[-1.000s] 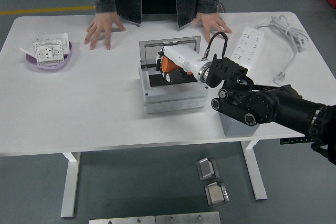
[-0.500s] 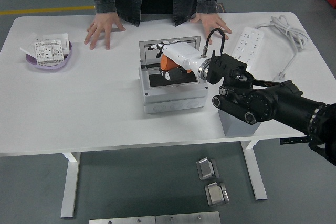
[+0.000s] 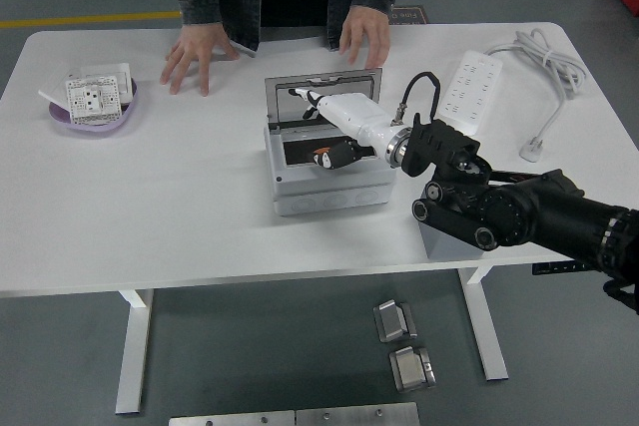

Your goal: Pick up the cylinder from the cube,place it in the box,flap close box

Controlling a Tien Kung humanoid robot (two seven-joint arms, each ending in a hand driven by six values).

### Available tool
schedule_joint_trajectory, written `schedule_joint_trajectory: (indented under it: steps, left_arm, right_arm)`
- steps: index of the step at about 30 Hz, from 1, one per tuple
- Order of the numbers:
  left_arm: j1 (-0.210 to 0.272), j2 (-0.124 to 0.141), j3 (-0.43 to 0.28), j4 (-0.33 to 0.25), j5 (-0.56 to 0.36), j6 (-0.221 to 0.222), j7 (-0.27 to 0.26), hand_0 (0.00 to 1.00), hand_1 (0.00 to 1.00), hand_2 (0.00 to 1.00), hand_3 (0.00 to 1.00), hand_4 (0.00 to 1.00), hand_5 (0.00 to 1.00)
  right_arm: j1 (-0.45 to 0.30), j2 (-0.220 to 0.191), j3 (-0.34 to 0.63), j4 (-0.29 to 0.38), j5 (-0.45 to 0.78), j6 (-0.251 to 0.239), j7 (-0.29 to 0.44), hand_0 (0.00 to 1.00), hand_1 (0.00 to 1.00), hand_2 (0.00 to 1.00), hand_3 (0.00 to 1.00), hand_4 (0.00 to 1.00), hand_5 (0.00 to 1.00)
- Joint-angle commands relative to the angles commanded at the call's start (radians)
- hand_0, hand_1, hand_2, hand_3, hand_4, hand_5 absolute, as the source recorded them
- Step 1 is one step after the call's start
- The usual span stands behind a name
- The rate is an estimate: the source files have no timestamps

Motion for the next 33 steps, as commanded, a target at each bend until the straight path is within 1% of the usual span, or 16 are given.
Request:
schedule_joint_trajectory:
  steps: [3,5,7,8,10,13,14,16,18,19,20,25,26,31,32,33]
  left_arm:
    - [0.010,-0.003,-0.002,0.000,-0.001,0.000,0.001,0.663,0.654,0.643,0.674,0.621,0.535]
    - [0.016,-0.004,-0.003,0.001,-0.001,0.000,0.002,0.663,0.654,0.643,0.674,0.621,0.535]
    - [0.021,-0.005,-0.004,0.001,-0.002,0.000,0.003,0.663,0.654,0.643,0.674,0.621,0.535]
    - [0.023,-0.005,-0.004,0.001,-0.003,0.000,0.003,0.662,0.654,0.642,0.675,0.620,0.536]
    - [0.025,-0.006,-0.002,0.002,-0.007,0.001,0.001,0.662,0.654,0.642,0.675,0.620,0.536]
    - [0.027,-0.006,0.000,0.002,-0.011,0.001,0.000,0.662,0.654,0.642,0.675,0.620,0.536]
    - [0.028,-0.007,0.000,0.002,-0.011,0.001,0.000,0.663,0.653,0.642,0.674,0.622,0.539]
    - [0.028,-0.006,-0.001,0.002,-0.009,0.001,0.001,0.663,0.653,0.642,0.674,0.622,0.539]
    - [0.028,-0.006,-0.003,0.002,-0.006,0.001,0.002,0.663,0.653,0.642,0.674,0.622,0.539]
    - [0.027,-0.005,-0.009,0.003,0.000,0.000,0.004,0.663,0.653,0.642,0.674,0.622,0.539]
    - [0.026,-0.005,-0.016,0.003,0.007,0.000,0.007,0.663,0.654,0.642,0.675,0.622,0.540]
    - [0.015,0.001,-0.029,0.004,0.026,-0.001,0.013,0.663,0.654,0.642,0.675,0.622,0.540]
    - [0.012,0.003,-0.031,0.004,0.030,-0.001,0.014,0.663,0.654,0.642,0.674,0.620,0.540]
    - [-0.001,0.010,-0.040,0.003,0.048,-0.002,0.019,0.663,0.654,0.642,0.674,0.620,0.540]
    - [-0.006,0.011,-0.043,0.002,0.054,-0.002,0.021,0.663,0.654,0.642,0.674,0.620,0.540]
    - [-0.009,0.012,-0.045,0.002,0.057,-0.002,0.022,0.663,0.654,0.642,0.674,0.620,0.540]
  right_arm:
    - [-0.029,-0.057,0.031,0.068,0.006,-0.015,-0.011,0.729,0.663,0.708,0.998,0.784,0.192]
    - [-0.046,-0.095,0.063,0.117,-0.001,-0.010,-0.022,0.729,0.663,0.708,0.998,0.784,0.192]
    - [-0.059,-0.134,0.097,0.170,-0.015,0.001,-0.037,0.729,0.663,0.708,0.998,0.784,0.192]
    - [-0.065,-0.152,0.116,0.195,-0.024,0.008,-0.045,0.717,0.644,0.705,0.998,0.780,0.217]
    - [-0.071,-0.186,0.156,0.247,-0.053,0.031,-0.067,0.717,0.644,0.705,0.998,0.780,0.217]
    - [-0.072,-0.215,0.207,0.316,-0.080,0.056,-0.088,0.717,0.644,0.705,0.998,0.780,0.217]
    - [-0.065,-0.224,0.228,0.343,-0.090,0.068,-0.097,0.686,0.617,0.700,0.996,0.732,0.245]
    - [-0.045,-0.231,0.261,0.385,-0.094,0.083,-0.104,0.686,0.617,0.700,0.996,0.732,0.245]
    - [-0.027,-0.228,0.279,0.407,-0.089,0.090,-0.103,0.686,0.617,0.700,0.996,0.732,0.245]
    - [-0.011,-0.216,0.284,0.391,-0.075,0.090,-0.094,0.686,0.617,0.700,0.996,0.732,0.245]
    - [0.006,-0.201,0.285,0.371,-0.058,0.090,-0.085,0.675,0.600,0.680,0.920,0.646,0.277]
    - [0.092,-0.116,0.239,0.244,0.041,0.087,-0.048,0.675,0.600,0.680,0.920,0.646,0.277]
    - [0.112,-0.096,0.218,0.211,0.067,0.086,-0.041,0.667,0.589,0.658,0.790,0.619,0.298]
    - [0.189,-0.012,0.098,0.043,0.208,0.090,-0.020,0.667,0.589,0.658,0.790,0.619,0.298]
    - [0.200,0.002,0.076,0.008,0.235,0.108,-0.028,0.655,0.579,0.645,0.758,0.605,0.312]
    - [0.206,0.010,0.063,-0.020,0.253,0.118,-0.034,0.655,0.579,0.645,0.758,0.605,0.312]
